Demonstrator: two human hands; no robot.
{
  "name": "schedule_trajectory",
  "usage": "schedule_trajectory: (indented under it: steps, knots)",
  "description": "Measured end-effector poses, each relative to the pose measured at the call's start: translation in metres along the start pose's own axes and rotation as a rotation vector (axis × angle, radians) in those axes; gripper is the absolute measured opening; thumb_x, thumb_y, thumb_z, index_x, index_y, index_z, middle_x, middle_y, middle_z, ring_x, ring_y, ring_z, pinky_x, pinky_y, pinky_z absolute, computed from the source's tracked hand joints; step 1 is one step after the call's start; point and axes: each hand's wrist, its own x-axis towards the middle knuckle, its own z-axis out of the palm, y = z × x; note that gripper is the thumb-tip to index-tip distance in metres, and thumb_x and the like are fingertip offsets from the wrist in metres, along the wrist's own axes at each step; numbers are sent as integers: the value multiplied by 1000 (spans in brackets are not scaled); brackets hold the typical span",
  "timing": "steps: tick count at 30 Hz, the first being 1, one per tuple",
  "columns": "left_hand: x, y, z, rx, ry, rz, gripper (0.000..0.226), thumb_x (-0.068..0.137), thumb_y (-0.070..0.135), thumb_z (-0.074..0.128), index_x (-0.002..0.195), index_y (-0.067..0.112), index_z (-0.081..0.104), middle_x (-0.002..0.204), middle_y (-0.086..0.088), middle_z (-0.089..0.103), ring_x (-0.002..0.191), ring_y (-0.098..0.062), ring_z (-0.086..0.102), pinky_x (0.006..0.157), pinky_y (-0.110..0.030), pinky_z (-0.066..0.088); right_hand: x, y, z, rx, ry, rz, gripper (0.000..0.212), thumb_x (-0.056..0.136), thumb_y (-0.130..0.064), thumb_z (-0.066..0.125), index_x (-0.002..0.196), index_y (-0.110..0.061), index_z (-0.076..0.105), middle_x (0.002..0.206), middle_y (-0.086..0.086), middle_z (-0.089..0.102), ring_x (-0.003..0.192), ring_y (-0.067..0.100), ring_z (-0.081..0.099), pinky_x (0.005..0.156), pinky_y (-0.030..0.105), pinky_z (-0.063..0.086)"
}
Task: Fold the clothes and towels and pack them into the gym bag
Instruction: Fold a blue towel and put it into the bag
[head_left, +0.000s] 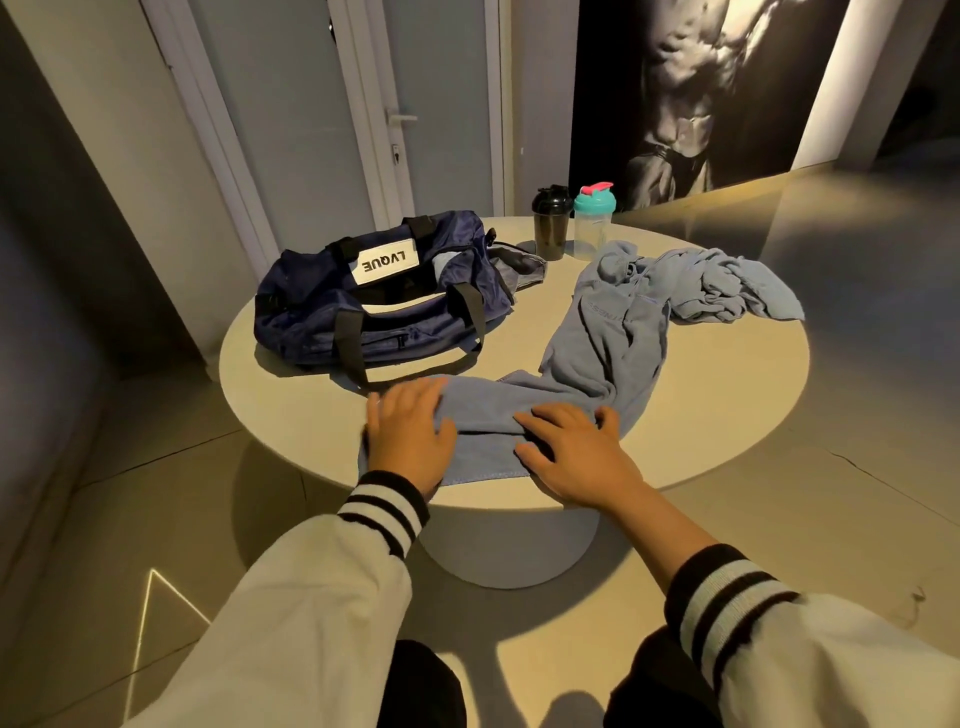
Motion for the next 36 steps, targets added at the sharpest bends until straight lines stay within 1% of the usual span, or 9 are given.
schedule_trajectory:
  steps: [3, 7, 14, 17, 20, 25, 31, 34, 36]
  knots:
    - [-2, 18, 18, -9, -330, -2, 52, 103, 48, 40, 152, 33, 34, 165, 1, 18, 150, -23, 19, 123, -44, 16, 0, 1, 2, -33, -8, 42, 56, 100, -60, 27, 148, -37, 41, 157, -7, 36, 144, 15, 27, 112, 52, 18]
    - [-7, 23, 24, 178, -372, 37, 54, 104, 56, 26, 155, 41, 21, 168, 5, 5, 152, -26, 9, 123, -44, 10, -3, -5, 5, -86, 95, 185, 52, 99, -59, 23, 130, -30, 52, 142, -3, 50, 131, 22, 41, 98, 47, 29]
    - [-24, 31, 17, -115, -308, 89, 34, 100, 52, 45, 125, 37, 62, 126, 9, 53, 115, -18, 50, 103, -35, 40, -22, -12, 9, -146, 365, 378, 29, 97, -38, 34, 81, -18, 48, 79, 8, 49, 84, 32, 47, 73, 40, 23]
    - [-21, 33, 6, -91, -120, 86, 24, 104, 37, 40, 93, 30, 60, 95, 5, 62, 90, -22, 60, 92, -38, 42, -15, -13, 1, -88, 311, 369, 30, 102, -41, 34, 90, -23, 54, 88, 2, 53, 92, 30, 49, 86, 46, 25]
    - [-9, 26, 3, -83, 14, 102, 22, 104, 30, 43, 112, 27, 63, 114, 5, 65, 103, -20, 57, 98, -36, 38, -3, -18, -5, -46, 234, 178, 31, 102, -41, 40, 120, -27, 60, 114, 3, 59, 103, 29, 54, 91, 44, 29]
    - [6, 14, 13, -101, -400, 157, 53, 104, 43, 43, 154, 31, 31, 161, 3, 31, 147, -21, 30, 121, -39, 23, 14, -22, -3, 27, -136, 7, 47, 104, -45, 35, 149, -34, 39, 154, 1, 39, 145, 27, 27, 113, 54, 24]
    - [12, -27, 11, 189, -366, -48, 66, 101, 63, 23, 159, 33, 11, 168, 2, 6, 154, -19, 8, 124, -46, 5, 13, -10, -11, -22, -177, 365, 71, 96, -71, 18, 155, -31, 26, 165, 19, 10, 152, 38, 0, 121, 59, 2]
    - [18, -30, 6, 290, -383, -179, 64, 102, 59, 20, 159, 31, 9, 168, 0, 7, 154, -22, 7, 123, -54, 2, 9, -17, -5, -22, -173, 355, 72, 97, -69, 22, 158, -31, 17, 165, 21, -4, 152, 38, -11, 121, 55, -5]
    - [19, -16, 3, 342, -357, -218, 59, 104, 52, 22, 158, 31, 13, 167, -3, 11, 153, -26, 7, 122, -55, -1, 8, -22, -1, 2, -48, 257, 64, 98, -64, 34, 153, -31, 31, 162, 18, 11, 151, 37, 5, 121, 53, 6]
